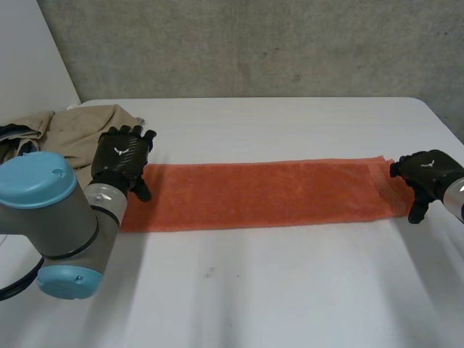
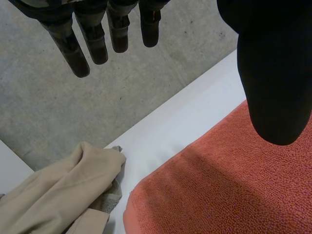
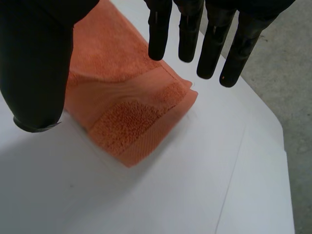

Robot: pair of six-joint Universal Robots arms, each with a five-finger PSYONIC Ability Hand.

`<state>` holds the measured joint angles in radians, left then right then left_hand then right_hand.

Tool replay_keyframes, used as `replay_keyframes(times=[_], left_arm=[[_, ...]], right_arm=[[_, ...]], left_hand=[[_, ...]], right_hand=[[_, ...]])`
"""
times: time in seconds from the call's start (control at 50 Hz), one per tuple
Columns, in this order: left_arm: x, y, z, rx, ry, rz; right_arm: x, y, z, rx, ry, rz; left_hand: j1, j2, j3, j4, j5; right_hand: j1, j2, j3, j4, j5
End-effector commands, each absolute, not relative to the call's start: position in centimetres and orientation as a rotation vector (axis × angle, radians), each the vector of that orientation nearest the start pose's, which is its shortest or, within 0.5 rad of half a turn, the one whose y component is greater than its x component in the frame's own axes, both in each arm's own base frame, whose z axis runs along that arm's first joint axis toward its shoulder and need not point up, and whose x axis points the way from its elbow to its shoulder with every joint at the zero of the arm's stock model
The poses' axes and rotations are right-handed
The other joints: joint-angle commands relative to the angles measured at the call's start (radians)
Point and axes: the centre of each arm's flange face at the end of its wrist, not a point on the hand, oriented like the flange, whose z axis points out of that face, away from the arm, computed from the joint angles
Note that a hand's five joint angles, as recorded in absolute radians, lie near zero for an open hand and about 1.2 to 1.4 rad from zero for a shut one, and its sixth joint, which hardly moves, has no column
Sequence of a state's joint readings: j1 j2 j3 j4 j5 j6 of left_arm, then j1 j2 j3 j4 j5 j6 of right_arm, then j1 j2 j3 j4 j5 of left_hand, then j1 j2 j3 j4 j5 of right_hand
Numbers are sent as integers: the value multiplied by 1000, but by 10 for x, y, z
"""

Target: Fold the laundry.

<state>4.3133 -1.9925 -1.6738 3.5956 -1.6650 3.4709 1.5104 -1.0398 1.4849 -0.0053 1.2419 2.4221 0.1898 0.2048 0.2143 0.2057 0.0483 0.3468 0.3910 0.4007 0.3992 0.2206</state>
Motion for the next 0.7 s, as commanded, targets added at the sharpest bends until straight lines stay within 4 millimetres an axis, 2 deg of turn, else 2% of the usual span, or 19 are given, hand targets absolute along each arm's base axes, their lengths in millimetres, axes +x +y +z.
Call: replay_keyframes(times=[0.02, 0.1, 0.12, 0.18, 0.24, 0.3, 0.42, 0.46, 0.5, 0.56, 0.64, 0.7], left_arm=[[-257, -295, 173, 724, 2168, -2117], [-256, -294, 168, 731, 2182, -2099], [-256, -294, 167, 731, 2184, -2097], [-256, -294, 167, 730, 2183, -2097], [-256, -294, 167, 728, 2185, -2097], [-256, -295, 168, 726, 2183, -2098], [-255, -294, 170, 720, 2178, -2106], [-254, -294, 171, 714, 2176, -2105], [-254, -294, 171, 714, 2176, -2105], [-254, -293, 172, 712, 2177, -2106], [-254, -293, 171, 713, 2179, -2104], [-254, -293, 172, 711, 2177, -2105]], right_arm=[[141, -375, 133, -1238, 2485, -1831], [141, -381, 121, -1235, 2502, -1809], [140, -384, 117, -1234, 2505, -1804], [140, -388, 113, -1230, 2510, -1807], [135, -394, 113, -1212, 2542, -1823], [121, -398, 119, -1160, 2610, -1857], [70, -416, 141, -1072, 2739, -1991], [58, -419, 144, -1091, 2769, -2011], [37, -424, 149, -1148, 2837, -2029], [23, -427, 155, -1233, 2881, -2055], [23, -431, 164, -1304, 2872, -2102], [48, -432, 181, -1308, 2752, -2202]], left_hand=[[-15, -30, -40, -31, -48], [-15, -30, -40, -31, -48], [-15, -30, -40, -31, -48], [-15, -30, -40, -31, -48], [-15, -30, -40, -31, -48], [-15, -30, -40, -31, -48], [-15, -30, -40, -31, -48], [-15, -30, -40, -31, -48], [-15, -30, -40, -31, -48], [-15, -30, -40, -31, -48], [-15, -30, -40, -31, -48], [-15, -30, -40, -31, -48]], right_hand=[[199, 155, 145, 147, 151], [354, 310, 300, 302, 306], [608, 563, 554, 555, 559], [1048, 1004, 994, 996, 1000], [1050, 1005, 996, 997, 1001], [1050, 1005, 996, 997, 1001], [1050, 1005, 996, 997, 1001], [1050, 1005, 996, 997, 1001], [1050, 1005, 996, 997, 1001], [1050, 1005, 996, 997, 1001], [1050, 1005, 996, 997, 1001], [1050, 1005, 996, 997, 1001]])
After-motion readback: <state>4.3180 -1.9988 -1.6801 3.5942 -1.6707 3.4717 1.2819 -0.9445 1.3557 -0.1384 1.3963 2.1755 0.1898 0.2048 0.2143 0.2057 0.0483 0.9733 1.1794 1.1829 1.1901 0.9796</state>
